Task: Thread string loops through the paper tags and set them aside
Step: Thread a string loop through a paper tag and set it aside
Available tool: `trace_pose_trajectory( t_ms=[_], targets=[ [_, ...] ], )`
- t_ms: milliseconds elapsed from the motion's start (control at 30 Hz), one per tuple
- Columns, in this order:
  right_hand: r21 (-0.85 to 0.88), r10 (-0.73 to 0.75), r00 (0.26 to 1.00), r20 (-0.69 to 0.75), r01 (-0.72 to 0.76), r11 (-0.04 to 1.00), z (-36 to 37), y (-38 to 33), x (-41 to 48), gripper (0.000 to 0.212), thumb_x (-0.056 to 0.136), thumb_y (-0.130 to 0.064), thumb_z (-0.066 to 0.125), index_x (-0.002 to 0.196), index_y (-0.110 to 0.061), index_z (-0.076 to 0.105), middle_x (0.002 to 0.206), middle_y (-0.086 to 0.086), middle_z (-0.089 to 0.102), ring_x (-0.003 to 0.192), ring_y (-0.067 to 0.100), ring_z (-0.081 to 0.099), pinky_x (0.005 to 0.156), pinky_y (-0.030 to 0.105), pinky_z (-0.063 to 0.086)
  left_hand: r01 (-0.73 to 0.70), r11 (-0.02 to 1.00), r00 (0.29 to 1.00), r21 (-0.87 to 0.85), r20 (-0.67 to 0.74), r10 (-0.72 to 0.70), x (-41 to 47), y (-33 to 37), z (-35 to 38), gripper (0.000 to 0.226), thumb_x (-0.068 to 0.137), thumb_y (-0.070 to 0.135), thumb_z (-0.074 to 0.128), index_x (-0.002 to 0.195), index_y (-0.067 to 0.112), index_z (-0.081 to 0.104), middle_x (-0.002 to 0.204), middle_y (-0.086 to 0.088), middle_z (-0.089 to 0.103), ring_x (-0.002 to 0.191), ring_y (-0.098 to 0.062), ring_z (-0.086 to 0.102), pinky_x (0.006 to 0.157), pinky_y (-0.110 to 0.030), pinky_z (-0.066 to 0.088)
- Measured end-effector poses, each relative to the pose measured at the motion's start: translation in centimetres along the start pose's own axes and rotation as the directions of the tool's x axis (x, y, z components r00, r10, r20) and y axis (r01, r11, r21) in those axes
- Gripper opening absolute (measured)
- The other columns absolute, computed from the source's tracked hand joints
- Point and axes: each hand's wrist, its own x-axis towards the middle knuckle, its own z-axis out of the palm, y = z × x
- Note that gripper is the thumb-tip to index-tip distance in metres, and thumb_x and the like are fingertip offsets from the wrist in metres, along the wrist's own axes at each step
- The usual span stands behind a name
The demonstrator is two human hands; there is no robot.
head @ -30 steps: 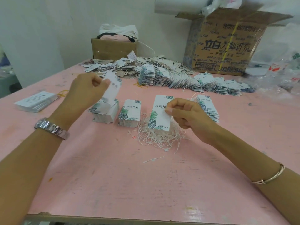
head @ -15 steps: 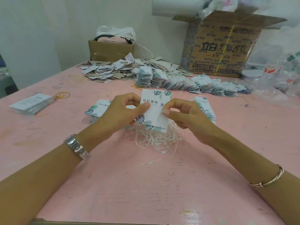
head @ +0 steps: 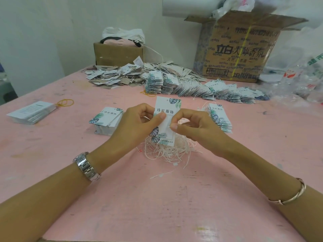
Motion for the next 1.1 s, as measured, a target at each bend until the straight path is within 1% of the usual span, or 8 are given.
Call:
trace_pose_trajectory(
  t_ms=[200, 367, 500, 567, 667, 800, 933, 1100],
  targets=[
    [0.019, 0.008, 1.000, -0.001, -0.008, 1.000, -0.02, -0.04, 0.00, 0.006, 0.093, -0.011, 0.063, 0.089, -0.008, 0.061, 0.051, -0.017, 0.044, 0.046, 0.002, 0.030, 0.048, 0.011, 0.026, 0.010, 0.999, 0.999, -0.047, 0.050, -0.007, -0.32, 0.09, 0.18, 0.014, 0.090, 0.027, 0.067, 0.095, 0.013, 0.067, 0.081, -0.003, 0.070, 0.069, -0.011, 0.068, 0.066, -0.023, 0.055],
    [0.048, 0.022, 1.000, -0.014, -0.022, 0.999, 0.07, -0.07, 0.04, 0.008, 0.089, -0.018, 0.065, 0.086, -0.011, 0.061, 0.052, -0.010, 0.036, 0.048, 0.007, 0.025, 0.047, 0.014, 0.023, 0.005, 0.999, 0.998, -0.034, 0.069, -0.002, -0.51, 0.39, 0.31, 0.010, 0.093, 0.024, 0.063, 0.095, 0.014, 0.065, 0.079, 0.001, 0.070, 0.075, -0.021, 0.069, 0.077, -0.045, 0.056],
    [0.060, 0.025, 1.000, -0.010, -0.025, 0.998, 0.12, -0.11, 0.03, 0.014, 0.085, -0.024, 0.066, 0.086, -0.010, 0.062, 0.055, -0.002, 0.032, 0.049, 0.010, 0.023, 0.048, 0.016, 0.022, -0.009, 1.000, 0.999, 0.004, 0.047, 0.009, -0.67, 0.74, 0.30, 0.012, 0.093, 0.025, 0.064, 0.096, 0.014, 0.065, 0.081, -0.004, 0.071, 0.083, -0.034, 0.070, 0.079, -0.054, 0.055],
    [0.047, 0.027, 1.000, -0.009, -0.027, 0.999, 0.14, -0.05, 0.02, 0.014, 0.087, -0.023, 0.066, 0.087, -0.010, 0.062, 0.055, -0.002, 0.032, 0.049, 0.010, 0.023, 0.048, 0.017, 0.022, -0.012, 0.999, 0.999, 0.030, 0.041, 0.011, -0.72, 0.81, 0.30, 0.015, 0.093, 0.027, 0.064, 0.097, 0.014, 0.066, 0.083, -0.008, 0.072, 0.084, -0.036, 0.070, 0.078, -0.055, 0.055],
    [0.035, 0.027, 1.000, -0.009, -0.027, 0.999, 0.19, 0.00, -0.03, 0.010, 0.089, -0.019, 0.065, 0.088, -0.010, 0.063, 0.053, -0.006, 0.034, 0.049, 0.009, 0.024, 0.048, 0.018, 0.022, -0.019, 0.998, 0.999, 0.065, 0.037, 0.016, -0.79, 0.83, 0.33, 0.018, 0.093, 0.030, 0.063, 0.098, 0.013, 0.065, 0.083, -0.013, 0.073, 0.083, -0.036, 0.069, 0.076, -0.056, 0.055],
    [0.034, 0.017, 1.000, -0.004, -0.016, 0.999, 0.20, -0.08, -0.09, 0.010, 0.088, -0.021, 0.065, 0.087, -0.011, 0.063, 0.054, -0.009, 0.037, 0.049, 0.009, 0.026, 0.049, 0.018, 0.023, -0.029, 0.996, 0.999, 0.089, 0.026, 0.026, -0.80, 0.82, 0.36, 0.019, 0.094, 0.032, 0.062, 0.098, 0.013, 0.065, 0.079, -0.010, 0.072, 0.081, -0.036, 0.069, 0.074, -0.056, 0.055],
    [0.041, 0.001, 1.000, 0.005, -0.001, 0.999, 0.18, -0.10, -0.11, 0.006, 0.090, -0.014, 0.065, 0.086, -0.012, 0.063, 0.054, -0.014, 0.043, 0.048, 0.006, 0.028, 0.049, 0.016, 0.025, -0.023, 0.997, 0.999, 0.073, 0.024, 0.021, -0.82, 0.78, 0.33, 0.021, 0.093, 0.033, 0.063, 0.100, 0.013, 0.065, 0.084, -0.012, 0.073, 0.082, -0.035, 0.070, 0.075, -0.056, 0.055],
    [0.052, -0.008, 1.000, 0.019, 0.007, 0.999, 0.13, -0.05, -0.14, 0.007, 0.092, -0.006, 0.062, 0.086, -0.009, 0.061, 0.054, -0.019, 0.053, 0.047, 0.001, 0.031, 0.048, 0.011, 0.027, -0.015, 0.999, 0.999, 0.034, 0.031, 0.014, -0.79, 0.79, 0.32, 0.018, 0.092, 0.030, 0.065, 0.099, 0.014, 0.066, 0.087, -0.013, 0.072, 0.085, -0.037, 0.069, 0.078, -0.058, 0.054]
  ],
)
